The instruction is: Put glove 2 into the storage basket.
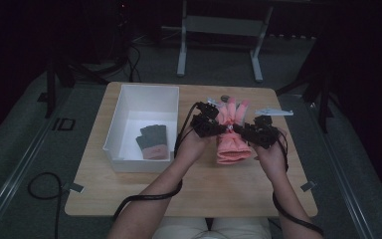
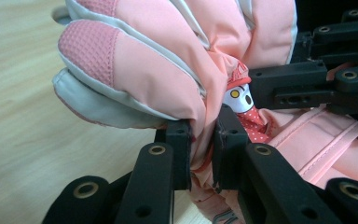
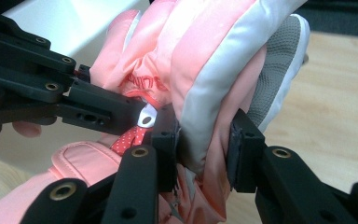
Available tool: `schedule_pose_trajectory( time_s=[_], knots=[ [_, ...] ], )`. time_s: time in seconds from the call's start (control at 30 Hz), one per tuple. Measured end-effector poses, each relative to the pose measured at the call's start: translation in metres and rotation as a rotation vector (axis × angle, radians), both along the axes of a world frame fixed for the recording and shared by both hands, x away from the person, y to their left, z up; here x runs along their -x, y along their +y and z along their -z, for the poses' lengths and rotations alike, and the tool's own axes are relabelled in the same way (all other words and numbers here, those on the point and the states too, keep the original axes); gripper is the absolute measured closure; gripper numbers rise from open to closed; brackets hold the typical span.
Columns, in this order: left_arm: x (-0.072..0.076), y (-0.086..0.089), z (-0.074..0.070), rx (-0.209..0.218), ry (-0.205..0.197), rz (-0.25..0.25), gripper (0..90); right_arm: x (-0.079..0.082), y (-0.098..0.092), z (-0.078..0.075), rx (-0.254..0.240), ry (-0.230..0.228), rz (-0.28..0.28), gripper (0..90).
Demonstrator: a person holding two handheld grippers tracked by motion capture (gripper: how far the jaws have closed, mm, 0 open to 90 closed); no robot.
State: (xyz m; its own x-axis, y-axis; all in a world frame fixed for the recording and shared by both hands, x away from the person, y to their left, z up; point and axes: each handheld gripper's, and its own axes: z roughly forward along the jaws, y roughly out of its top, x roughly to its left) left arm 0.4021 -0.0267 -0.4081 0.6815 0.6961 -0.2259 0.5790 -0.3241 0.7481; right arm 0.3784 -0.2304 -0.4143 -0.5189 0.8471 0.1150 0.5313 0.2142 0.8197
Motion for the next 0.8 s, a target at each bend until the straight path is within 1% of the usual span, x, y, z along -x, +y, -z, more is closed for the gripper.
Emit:
schedule_pose_trajectory(
  time_s=[0.03,0.17,0.3,0.4,0.6,0.8],
  knots=[
    [0.000,0.003,-0.006,-0.008,-0.011,0.000,79.5,0.000,0.003,-0.005,-0.005,-0.006,0.000,68.4],
    [0.000,0.018,-0.027,-0.029,-0.029,0.002,79.6,-0.001,0.016,-0.023,-0.023,-0.026,-0.012,68.4],
    [0.000,0.034,-0.043,-0.056,-0.048,-0.012,79.6,-0.004,0.033,-0.036,-0.027,-0.052,-0.023,68.4],
    [-0.001,0.047,-0.051,-0.073,-0.052,-0.025,79.6,-0.006,0.046,-0.042,-0.034,-0.058,-0.033,68.4],
    [0.000,0.073,-0.061,-0.080,-0.049,-0.055,79.6,-0.012,0.073,-0.051,-0.041,-0.056,-0.066,68.4],
    [0.003,0.100,-0.069,-0.113,-0.061,-0.085,79.7,-0.015,0.102,-0.056,-0.046,-0.067,-0.090,68.4]
  ],
)
